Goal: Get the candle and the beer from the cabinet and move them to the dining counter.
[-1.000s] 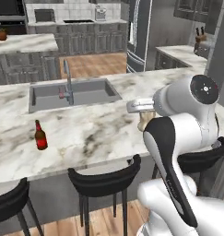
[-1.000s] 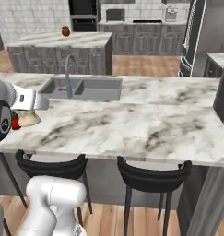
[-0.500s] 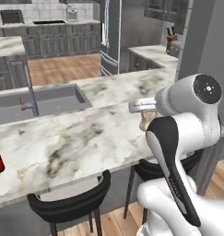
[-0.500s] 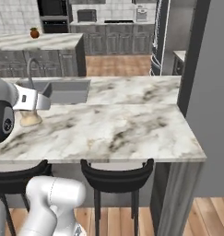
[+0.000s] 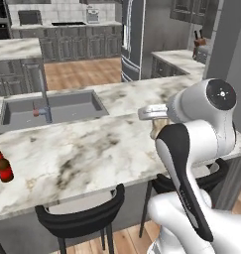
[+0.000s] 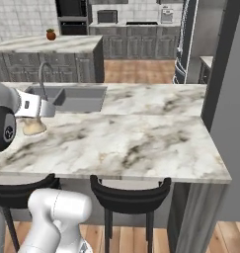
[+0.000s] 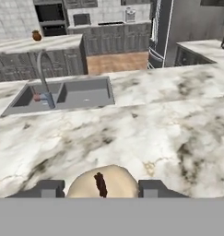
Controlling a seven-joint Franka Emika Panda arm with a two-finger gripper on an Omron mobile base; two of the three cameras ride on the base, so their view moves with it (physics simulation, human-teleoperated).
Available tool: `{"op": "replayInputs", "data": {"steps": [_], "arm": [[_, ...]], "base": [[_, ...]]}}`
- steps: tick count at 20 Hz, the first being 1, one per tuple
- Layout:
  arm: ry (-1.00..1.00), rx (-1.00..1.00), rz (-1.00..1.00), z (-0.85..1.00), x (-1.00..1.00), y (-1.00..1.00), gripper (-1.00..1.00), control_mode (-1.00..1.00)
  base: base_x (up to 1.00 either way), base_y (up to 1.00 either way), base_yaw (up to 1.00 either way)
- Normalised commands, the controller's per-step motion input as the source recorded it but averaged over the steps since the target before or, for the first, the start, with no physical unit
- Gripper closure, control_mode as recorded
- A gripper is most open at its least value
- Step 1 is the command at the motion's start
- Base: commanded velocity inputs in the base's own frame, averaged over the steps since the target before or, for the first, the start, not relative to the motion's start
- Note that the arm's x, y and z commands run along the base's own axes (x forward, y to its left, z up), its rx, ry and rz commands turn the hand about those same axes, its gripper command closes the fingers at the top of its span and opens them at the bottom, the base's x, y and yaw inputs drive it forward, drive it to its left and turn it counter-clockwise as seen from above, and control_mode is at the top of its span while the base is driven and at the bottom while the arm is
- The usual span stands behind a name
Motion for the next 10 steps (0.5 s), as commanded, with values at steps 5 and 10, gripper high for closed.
{"op": "replayInputs", "data": {"steps": [5,10], "arm": [[0.00,0.00,0.07,-0.11,0.12,-0.02,1.00,-1.00],[0.05,0.00,0.49,-0.68,0.78,-0.36,1.00,-1.00]], "base": [[0.34,0.00,0.24],[0.00,0.00,0.00]]}}
